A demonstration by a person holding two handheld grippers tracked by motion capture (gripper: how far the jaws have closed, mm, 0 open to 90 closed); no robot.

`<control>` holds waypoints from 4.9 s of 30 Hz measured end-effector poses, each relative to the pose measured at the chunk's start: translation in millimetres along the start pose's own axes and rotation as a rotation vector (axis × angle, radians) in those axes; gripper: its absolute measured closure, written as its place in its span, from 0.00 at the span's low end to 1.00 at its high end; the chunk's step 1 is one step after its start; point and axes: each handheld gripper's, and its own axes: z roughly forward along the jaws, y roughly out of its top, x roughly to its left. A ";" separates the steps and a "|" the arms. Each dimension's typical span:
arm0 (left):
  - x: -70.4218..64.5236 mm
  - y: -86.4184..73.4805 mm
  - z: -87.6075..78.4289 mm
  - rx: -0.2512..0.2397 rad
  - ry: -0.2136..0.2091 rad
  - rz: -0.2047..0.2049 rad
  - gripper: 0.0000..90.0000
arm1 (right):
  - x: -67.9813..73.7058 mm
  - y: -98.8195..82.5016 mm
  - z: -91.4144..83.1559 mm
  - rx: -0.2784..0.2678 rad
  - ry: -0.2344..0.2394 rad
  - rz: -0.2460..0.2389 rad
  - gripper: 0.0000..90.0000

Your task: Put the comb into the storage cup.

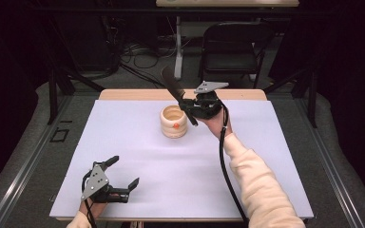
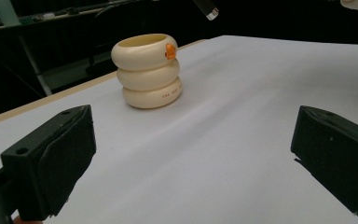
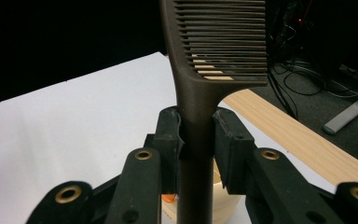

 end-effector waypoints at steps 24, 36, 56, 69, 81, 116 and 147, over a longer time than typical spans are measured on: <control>-0.4 0.2 -0.3 -0.002 0.001 0.000 0.00 | -1.7 9.9 9.1 -0.027 -0.003 -0.023 0.80; 0.0 -0.2 -0.3 -0.002 0.002 -0.004 0.00 | -2.4 14.8 18.5 -0.037 -0.007 -0.021 0.80; 0.0 -0.3 0.2 -0.001 0.002 -0.003 0.00 | -4.3 23.5 28.1 -0.068 -0.023 -0.028 0.80; 0.0 -0.2 0.2 -0.002 0.002 -0.004 0.00 | -2.8 24.6 34.2 -0.096 -0.035 -0.033 0.80; 0.2 -0.2 -0.1 -0.002 0.003 -0.005 0.00 | -0.8 24.8 41.7 -0.120 -0.046 -0.031 0.80; 0.0 0.3 -0.9 -0.006 0.002 -0.004 0.00 | 1.6 17.1 64.1 -0.141 -0.051 -0.026 0.80; 0.4 0.1 -1.2 -0.006 0.003 -0.003 0.00 | -1.7 1.1 79.5 -0.099 -0.048 -0.012 0.80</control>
